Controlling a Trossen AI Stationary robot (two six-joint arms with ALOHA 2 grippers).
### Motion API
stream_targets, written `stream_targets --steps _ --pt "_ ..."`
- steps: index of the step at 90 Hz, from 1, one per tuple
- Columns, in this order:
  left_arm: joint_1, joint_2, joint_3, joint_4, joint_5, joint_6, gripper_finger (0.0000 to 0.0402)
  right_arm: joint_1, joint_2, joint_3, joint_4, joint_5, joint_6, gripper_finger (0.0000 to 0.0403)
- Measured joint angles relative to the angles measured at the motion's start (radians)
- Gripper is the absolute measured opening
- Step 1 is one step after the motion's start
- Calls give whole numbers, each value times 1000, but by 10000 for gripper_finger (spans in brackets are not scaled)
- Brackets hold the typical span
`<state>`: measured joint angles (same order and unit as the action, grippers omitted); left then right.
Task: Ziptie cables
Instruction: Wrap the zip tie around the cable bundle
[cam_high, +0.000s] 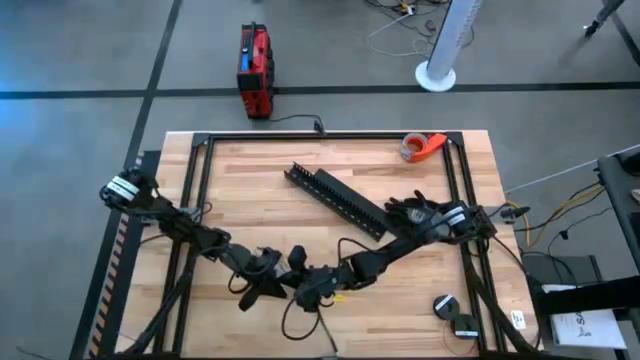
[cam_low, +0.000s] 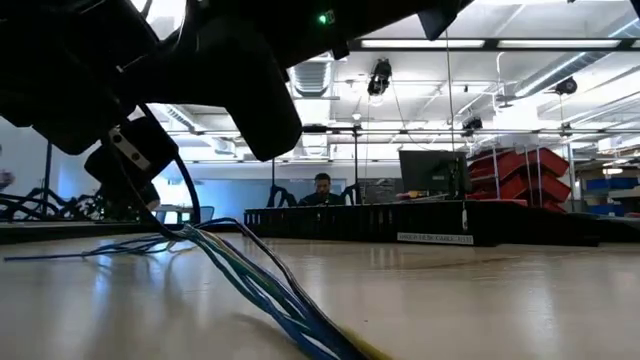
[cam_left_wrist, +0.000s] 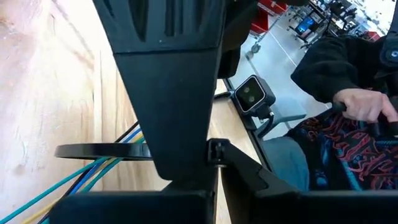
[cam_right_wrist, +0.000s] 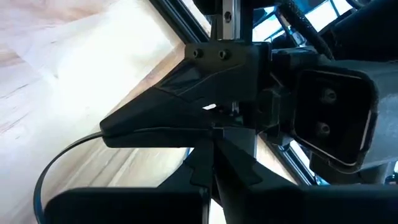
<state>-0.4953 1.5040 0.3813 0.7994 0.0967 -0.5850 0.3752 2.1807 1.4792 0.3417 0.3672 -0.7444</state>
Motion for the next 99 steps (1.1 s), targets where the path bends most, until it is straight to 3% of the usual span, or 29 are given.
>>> stream_targets --steps 30,48,62,99 --pt "0 0 0 -3 0 0 0 22 0 0 -60 6 10 0" --pt "0 0 0 -2 -4 0 0 45 -11 0 -82 85 -2 0" --pt "0 0 0 1 -8 0 0 59 -17 0 -108 95 39 0" --pt "16 0 0 0 -35 18 0 101 -18 0 -125 264 153 0"
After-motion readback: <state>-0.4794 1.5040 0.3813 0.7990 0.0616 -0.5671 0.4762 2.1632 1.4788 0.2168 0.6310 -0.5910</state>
